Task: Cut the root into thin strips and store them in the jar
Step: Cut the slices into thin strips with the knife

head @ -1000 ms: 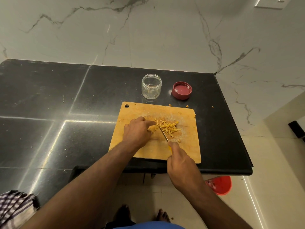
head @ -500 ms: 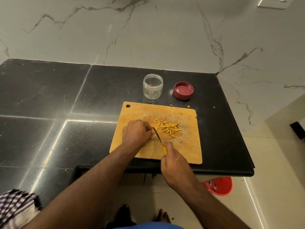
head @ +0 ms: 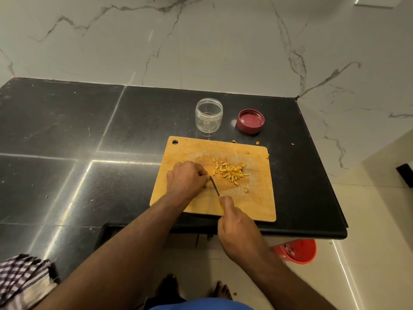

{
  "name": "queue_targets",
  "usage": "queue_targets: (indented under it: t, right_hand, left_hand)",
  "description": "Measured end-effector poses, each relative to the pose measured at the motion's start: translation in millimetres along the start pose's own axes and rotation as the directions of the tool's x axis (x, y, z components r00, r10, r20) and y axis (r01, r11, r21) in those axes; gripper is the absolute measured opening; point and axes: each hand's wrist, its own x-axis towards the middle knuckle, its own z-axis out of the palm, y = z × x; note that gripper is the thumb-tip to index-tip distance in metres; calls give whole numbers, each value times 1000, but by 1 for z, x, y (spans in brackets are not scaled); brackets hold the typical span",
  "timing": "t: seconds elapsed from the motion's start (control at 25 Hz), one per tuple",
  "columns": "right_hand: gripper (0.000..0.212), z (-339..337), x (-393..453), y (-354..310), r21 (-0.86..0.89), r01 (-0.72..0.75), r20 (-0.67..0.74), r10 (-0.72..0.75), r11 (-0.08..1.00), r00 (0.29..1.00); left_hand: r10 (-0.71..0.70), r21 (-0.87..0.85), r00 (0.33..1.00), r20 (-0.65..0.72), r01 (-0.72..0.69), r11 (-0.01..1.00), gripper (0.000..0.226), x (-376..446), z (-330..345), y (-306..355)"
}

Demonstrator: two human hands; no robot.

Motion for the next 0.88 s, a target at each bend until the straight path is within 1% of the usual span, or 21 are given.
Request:
queue_targets:
  t: [0.2,0.28,0.36,0.56,0.72,0.88]
  right_hand:
    - [36,-8,-9,8,21,-19,-81,20,1000,996]
    - [37,-11,-6,9,59,-43,-91,48,997,995]
    - [37,-13,-3,10,86,-56,-73,63,995,995]
    - [37,-10,5,1,92,-15,-50,20,996,999]
    - [37,-3,13,-6,25,-12,-30,12,1000,999]
    - [37,-1,19,-8,-44,-23,37,24,999,999]
  left_hand:
    - [0,-7,1000,5,0,1000,13,1,-1,-2]
    - [9,0,1000,13,-9,1000,16,0,-2,-1]
    - [14,3,1000,16,-14,1000,18,0,-2,-1]
    - [-7,8,1000,-5,7,1000,14,-1,-2,0]
    - [-14,3,1000,-9,14,1000,13,-4,-3,1]
    - [-14,5,1000,-21,15,1000,13,-6,-4,3]
